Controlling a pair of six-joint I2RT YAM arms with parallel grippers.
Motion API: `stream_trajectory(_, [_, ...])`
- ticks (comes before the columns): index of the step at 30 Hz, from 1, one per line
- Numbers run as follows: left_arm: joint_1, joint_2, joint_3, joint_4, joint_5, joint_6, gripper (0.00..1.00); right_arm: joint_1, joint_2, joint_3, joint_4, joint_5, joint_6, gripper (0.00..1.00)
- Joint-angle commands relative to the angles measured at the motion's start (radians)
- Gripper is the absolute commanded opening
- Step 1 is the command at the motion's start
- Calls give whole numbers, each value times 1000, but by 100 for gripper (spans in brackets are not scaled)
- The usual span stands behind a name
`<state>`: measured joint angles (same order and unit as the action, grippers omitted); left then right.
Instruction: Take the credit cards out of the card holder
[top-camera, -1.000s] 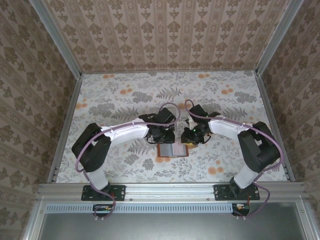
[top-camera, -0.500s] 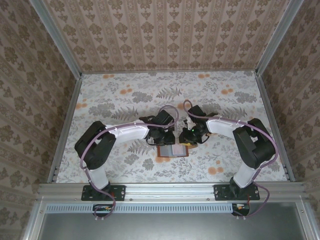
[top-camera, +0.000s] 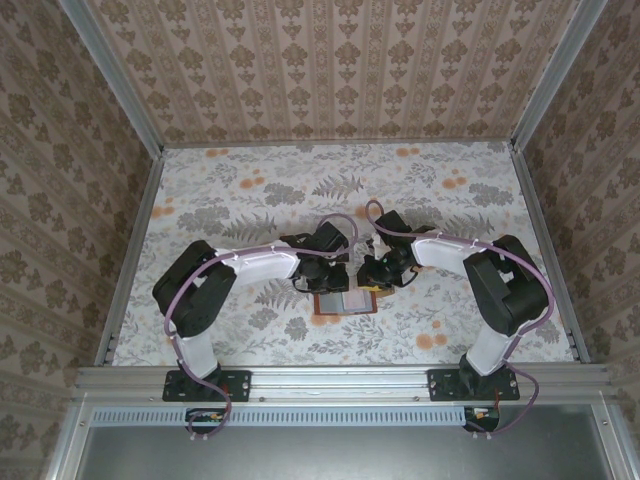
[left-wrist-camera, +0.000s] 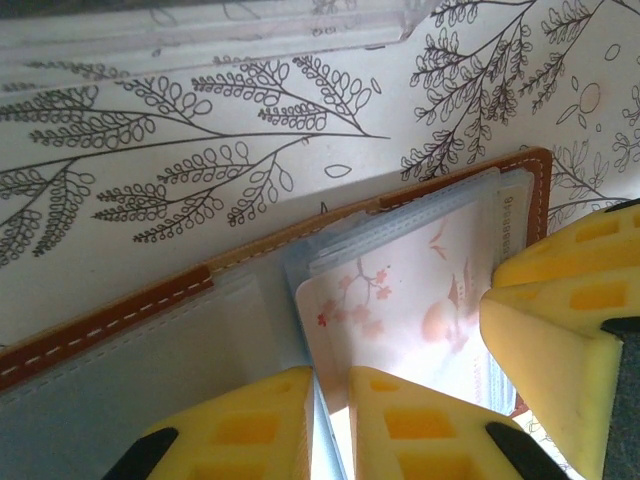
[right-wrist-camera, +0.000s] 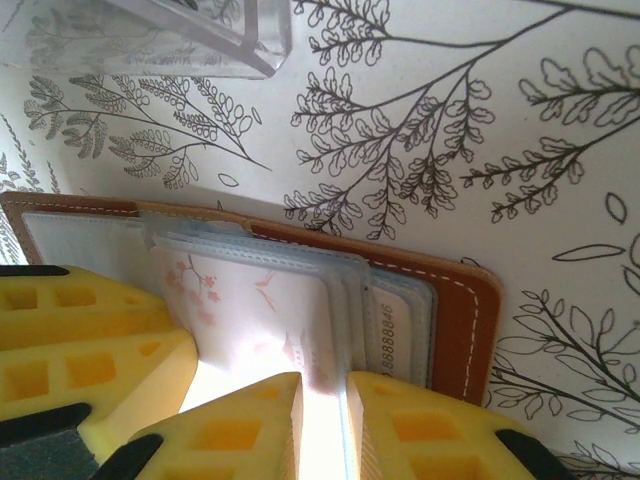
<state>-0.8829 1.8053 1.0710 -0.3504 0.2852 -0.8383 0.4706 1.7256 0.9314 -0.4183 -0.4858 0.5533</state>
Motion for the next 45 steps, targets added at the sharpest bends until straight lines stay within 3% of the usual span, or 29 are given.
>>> stream_trajectory(1, [1, 12, -12, -22, -13, 2, 17, 8, 18, -15, -30, 39, -2, 22])
stream_trajectory(8, [1, 5, -10, -47, -27, 12, 16, 7, -3, -5, -87, 120, -22, 22])
stream_trajectory(28, [-1, -17, 0, -65, -31, 19, 18, 19, -31, 19, -172, 200, -44, 22])
stream_trajectory(41, [-4, 0, 21, -50, -14, 28, 18, 33, -105, 20, -136, 119, 2, 22])
stream_trajectory(45, [-5, 5, 31, -52, -12, 33, 18, 41, -123, 29, -169, 190, 7, 22])
